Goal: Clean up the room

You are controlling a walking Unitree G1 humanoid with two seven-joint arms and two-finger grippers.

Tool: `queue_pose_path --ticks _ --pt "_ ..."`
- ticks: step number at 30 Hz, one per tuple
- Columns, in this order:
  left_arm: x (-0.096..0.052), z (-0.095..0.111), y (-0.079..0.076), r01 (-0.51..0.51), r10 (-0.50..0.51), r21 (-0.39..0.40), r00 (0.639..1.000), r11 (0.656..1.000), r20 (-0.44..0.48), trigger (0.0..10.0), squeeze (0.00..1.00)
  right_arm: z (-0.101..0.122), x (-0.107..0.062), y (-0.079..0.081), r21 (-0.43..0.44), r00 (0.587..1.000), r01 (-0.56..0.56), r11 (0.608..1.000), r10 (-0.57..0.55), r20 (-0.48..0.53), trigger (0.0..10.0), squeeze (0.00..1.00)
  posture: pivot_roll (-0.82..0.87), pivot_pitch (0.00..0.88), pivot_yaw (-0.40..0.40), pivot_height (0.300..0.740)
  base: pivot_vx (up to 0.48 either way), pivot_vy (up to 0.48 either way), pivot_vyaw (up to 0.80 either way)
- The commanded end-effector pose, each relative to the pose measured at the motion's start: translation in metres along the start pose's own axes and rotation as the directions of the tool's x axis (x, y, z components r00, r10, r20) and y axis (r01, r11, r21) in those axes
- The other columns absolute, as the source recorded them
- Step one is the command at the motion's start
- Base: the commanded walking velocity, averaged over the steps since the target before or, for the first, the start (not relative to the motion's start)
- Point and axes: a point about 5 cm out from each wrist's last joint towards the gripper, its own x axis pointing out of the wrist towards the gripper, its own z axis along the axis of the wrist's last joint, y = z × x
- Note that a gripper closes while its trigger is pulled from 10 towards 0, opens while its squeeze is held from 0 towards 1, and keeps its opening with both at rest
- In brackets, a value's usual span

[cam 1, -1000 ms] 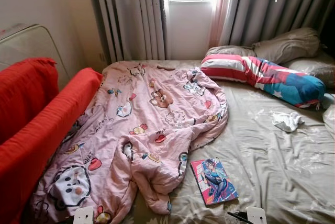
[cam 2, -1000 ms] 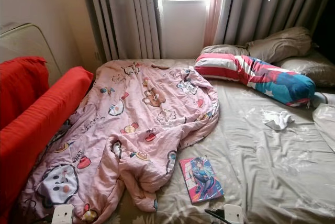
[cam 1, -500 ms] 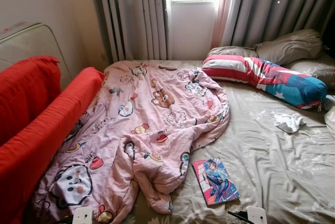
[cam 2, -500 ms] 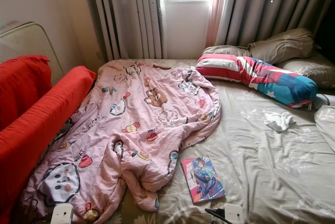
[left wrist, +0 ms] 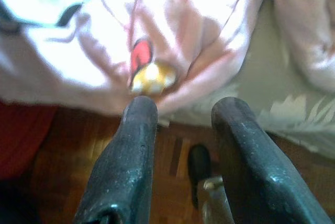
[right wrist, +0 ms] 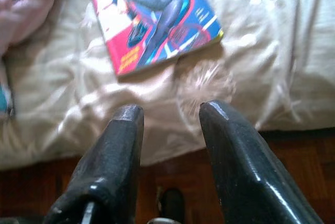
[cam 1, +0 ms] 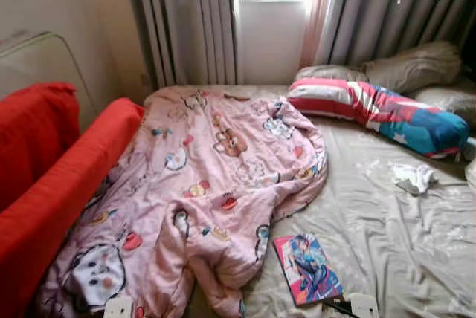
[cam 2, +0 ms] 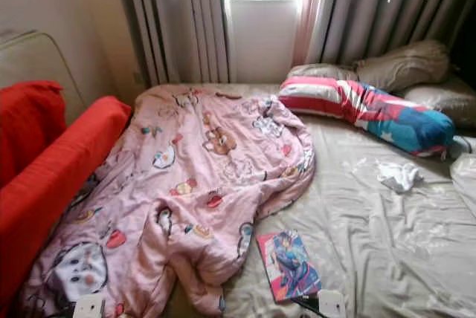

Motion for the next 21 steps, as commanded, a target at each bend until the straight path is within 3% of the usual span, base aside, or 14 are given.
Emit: queue_pose_path --ticks 1,3,5,13,19,21 --pt "0.001 0.0 -0.009 0.019 -0.019 0.014 1.0 1.0 -0.006 10.0 0.0 -0.002 -0.001 -0.004 0.002 1.0 0.011 1.0 -0.011 0.0 10.0 0.0 -0.02 0.0 0.009 0.74 0.292 0.0 0.0" --pt "0.003 0.002 -0.013 0.026 -0.026 0.021 1.0 0.999 -0.004 10.0 0.0 -0.002 -0.001 -0.004 0.001 1.0 0.011 1.0 -0.011 0.0 10.0 0.0 -0.02 0.0 0.01 0.74 0.27 0.0 0.0" --pt "0.007 0.01 -0.031 0.047 -0.047 0.042 0.999 0.998 0.009 10.0 0.0 -0.002 -0.001 -0.004 -0.005 1.0 0.014 1.0 -0.014 0.0 10.0 0.0 -0.03 0.0 0.009 0.74 0.257 0.0 0.0" --pt "0.011 0.032 -0.048 0.062 -0.065 0.04 0.994 0.997 0.085 10.0 0.0 0.001 -0.002 -0.004 -0.016 0.999 0.007 1.0 -0.007 0.034 10.0 0.0 -0.03 0.0 0.004 0.74 0.032 0.0 0.0" --pt "0.012 0.057 -0.046 0.072 -0.075 0.018 0.975 0.997 0.209 10.0 0.0 0.007 -0.002 -0.004 -0.015 0.995 -0.001 1.0 0.002 0.097 10.0 0.0 -0.03 0.0 -0.003 0.74 0.0 0.0 0.0" --pt "0.011 0.075 -0.045 0.079 -0.08 0.012 0.954 0.997 0.289 10.0 0.0 0.011 -0.002 -0.004 -0.016 0.991 -0.008 1.0 0.01 0.131 10.0 0.0 -0.03 0.0 -0.005 0.74 0.0 0.0 0.0"
